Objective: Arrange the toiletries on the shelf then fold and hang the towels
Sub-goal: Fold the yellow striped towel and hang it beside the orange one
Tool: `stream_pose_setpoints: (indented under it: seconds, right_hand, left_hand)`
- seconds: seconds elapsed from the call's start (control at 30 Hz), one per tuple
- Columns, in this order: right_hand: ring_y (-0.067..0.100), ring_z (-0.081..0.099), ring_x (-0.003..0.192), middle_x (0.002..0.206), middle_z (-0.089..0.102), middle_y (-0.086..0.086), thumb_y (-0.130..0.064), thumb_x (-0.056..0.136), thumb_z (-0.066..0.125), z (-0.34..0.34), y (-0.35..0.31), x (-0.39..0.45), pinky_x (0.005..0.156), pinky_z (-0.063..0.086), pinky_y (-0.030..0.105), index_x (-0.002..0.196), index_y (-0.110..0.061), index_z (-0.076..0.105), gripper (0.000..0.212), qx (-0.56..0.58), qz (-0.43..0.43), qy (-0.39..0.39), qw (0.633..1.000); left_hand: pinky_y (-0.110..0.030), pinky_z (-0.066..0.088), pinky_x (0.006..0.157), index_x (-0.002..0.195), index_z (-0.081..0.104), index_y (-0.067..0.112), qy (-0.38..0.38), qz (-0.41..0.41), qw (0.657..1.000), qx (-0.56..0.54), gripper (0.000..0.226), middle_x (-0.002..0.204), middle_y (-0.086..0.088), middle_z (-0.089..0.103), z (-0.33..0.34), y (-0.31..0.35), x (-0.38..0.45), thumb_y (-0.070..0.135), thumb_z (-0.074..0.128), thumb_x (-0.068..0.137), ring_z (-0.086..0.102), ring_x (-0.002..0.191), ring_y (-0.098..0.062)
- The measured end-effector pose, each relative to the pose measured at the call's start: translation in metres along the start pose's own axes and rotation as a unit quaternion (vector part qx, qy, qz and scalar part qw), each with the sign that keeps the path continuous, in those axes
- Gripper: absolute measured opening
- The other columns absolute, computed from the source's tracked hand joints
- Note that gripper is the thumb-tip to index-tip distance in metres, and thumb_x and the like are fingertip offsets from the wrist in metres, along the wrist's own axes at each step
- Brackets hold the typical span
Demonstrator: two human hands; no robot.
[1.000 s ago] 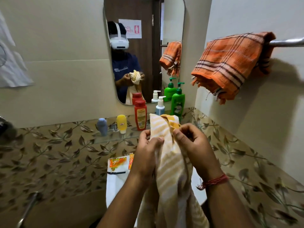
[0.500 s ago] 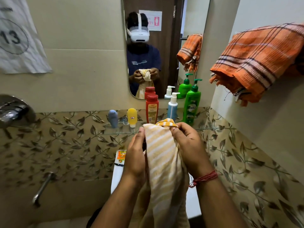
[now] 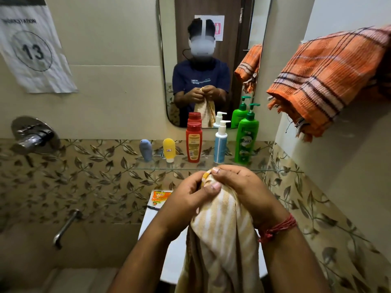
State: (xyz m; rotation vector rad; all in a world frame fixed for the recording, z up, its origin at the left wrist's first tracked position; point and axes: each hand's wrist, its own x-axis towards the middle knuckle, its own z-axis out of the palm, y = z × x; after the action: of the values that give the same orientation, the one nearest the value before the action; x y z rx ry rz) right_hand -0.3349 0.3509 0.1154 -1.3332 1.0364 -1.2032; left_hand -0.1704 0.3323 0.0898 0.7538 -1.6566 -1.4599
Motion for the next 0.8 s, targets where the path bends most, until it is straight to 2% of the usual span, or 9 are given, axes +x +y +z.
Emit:
stream_pose_setpoints:
  seconds: [0.2, 0.33, 0.4, 0.47, 0.57, 0.63, 0.7, 0.77, 0.8]
  right_hand:
    - [0.014, 0.065, 0.066, 0.073, 0.069, 0.008, -0.018, 0.079, 0.062, -0.024, -0.018, -0.014, 0.064, 0.055, 0.022, 0.072, -0.010, 0.074, 0.016, 0.121, -0.006, -0.011, 0.993]
    - [0.014, 0.064, 0.064, 0.070, 0.068, 0.005, -0.018, 0.075, 0.063, -0.037, -0.021, -0.016, 0.063, 0.055, 0.022, 0.068, -0.013, 0.075, 0.015, 0.143, -0.002, 0.010, 0.990]
    - [0.015, 0.062, 0.068, 0.074, 0.066, 0.007, -0.017, 0.081, 0.067, -0.040, -0.018, -0.016, 0.065, 0.053, 0.024, 0.075, -0.011, 0.073, 0.010, 0.109, 0.010, -0.034, 0.993]
    - [0.012, 0.059, 0.072, 0.077, 0.063, 0.003, -0.022, 0.085, 0.063, -0.043, -0.012, -0.015, 0.066, 0.049, 0.022, 0.083, -0.010, 0.069, 0.014, 0.010, 0.006, -0.069, 0.998]
    - [0.009, 0.055, 0.080, 0.082, 0.059, -0.002, -0.031, 0.089, 0.059, -0.045, -0.007, -0.014, 0.073, 0.045, 0.025, 0.090, -0.010, 0.066, 0.022, -0.128, -0.027, -0.079, 0.988]
    - [0.012, 0.056, 0.082, 0.085, 0.060, 0.001, -0.031, 0.091, 0.056, -0.043, -0.005, -0.014, 0.075, 0.045, 0.028, 0.092, -0.012, 0.067, 0.022, -0.166, -0.057, -0.082, 0.981]
    - [0.016, 0.055, 0.079, 0.084, 0.060, 0.005, -0.025, 0.091, 0.057, -0.038, -0.005, -0.014, 0.071, 0.045, 0.029, 0.089, -0.013, 0.067, 0.016, -0.096, -0.053, -0.085, 0.990]
    - [0.015, 0.058, 0.075, 0.082, 0.063, 0.008, -0.017, 0.089, 0.058, -0.034, -0.005, -0.015, 0.066, 0.048, 0.024, 0.087, -0.010, 0.067, 0.011, 0.021, -0.030, -0.099, 0.994]
    - [0.015, 0.059, 0.073, 0.081, 0.063, 0.009, -0.015, 0.088, 0.059, -0.034, -0.005, -0.016, 0.065, 0.049, 0.023, 0.087, -0.007, 0.066, 0.010, 0.053, -0.024, -0.099, 0.993]
  left_hand:
    - [-0.039, 0.043, 0.082, 0.097, 0.070, 0.006, 0.010, -0.013, 1.000, -0.007, 0.028, 0.091, -0.007, 0.066, 0.011, 0.000, 0.000, 0.024, 0.055, 0.083, 0.061, 0.088, -0.020]
    - [-0.028, 0.049, 0.076, 0.091, 0.075, 0.023, 0.001, -0.002, 0.999, 0.039, 0.019, 0.086, 0.005, 0.070, 0.020, -0.003, -0.001, 0.030, 0.059, 0.086, 0.064, 0.084, -0.012]
    - [-0.029, 0.047, 0.068, 0.086, 0.071, 0.023, 0.032, 0.024, 0.996, 0.074, 0.018, 0.078, 0.005, 0.066, 0.025, -0.001, -0.001, 0.038, 0.062, 0.085, 0.061, 0.074, -0.009]
    - [-0.042, 0.048, 0.069, 0.091, 0.070, 0.017, 0.078, 0.053, 0.990, 0.104, 0.031, 0.081, -0.007, 0.067, 0.026, 0.001, 0.000, 0.045, 0.059, 0.085, 0.060, 0.075, -0.015]
    - [-0.053, 0.052, 0.085, 0.099, 0.074, 0.016, 0.103, 0.060, 0.988, 0.094, 0.033, 0.095, -0.011, 0.073, 0.027, 0.004, 0.002, 0.040, 0.053, 0.092, 0.067, 0.090, -0.032]
    - [-0.055, 0.050, 0.093, 0.102, 0.076, 0.018, 0.098, 0.050, 0.989, 0.095, 0.033, 0.100, -0.009, 0.076, 0.027, 0.005, 0.003, 0.038, 0.052, 0.093, 0.068, 0.099, -0.033]
    - [-0.054, 0.052, 0.091, 0.097, 0.077, 0.023, 0.082, 0.033, 0.991, 0.095, 0.031, 0.096, -0.006, 0.076, 0.026, 0.005, 0.004, 0.040, 0.052, 0.093, 0.069, 0.095, -0.030]
    - [-0.047, 0.049, 0.075, 0.082, 0.075, 0.020, 0.071, 0.027, 0.994, 0.081, 0.032, 0.077, -0.004, 0.070, 0.025, 0.006, 0.004, 0.041, 0.053, 0.090, 0.064, 0.076, -0.022]
    - [-0.049, 0.046, 0.070, 0.079, 0.072, 0.015, 0.071, 0.032, 0.993, 0.087, 0.036, 0.072, -0.012, 0.064, 0.024, 0.007, 0.003, 0.044, 0.053, 0.088, 0.058, 0.071, -0.023]
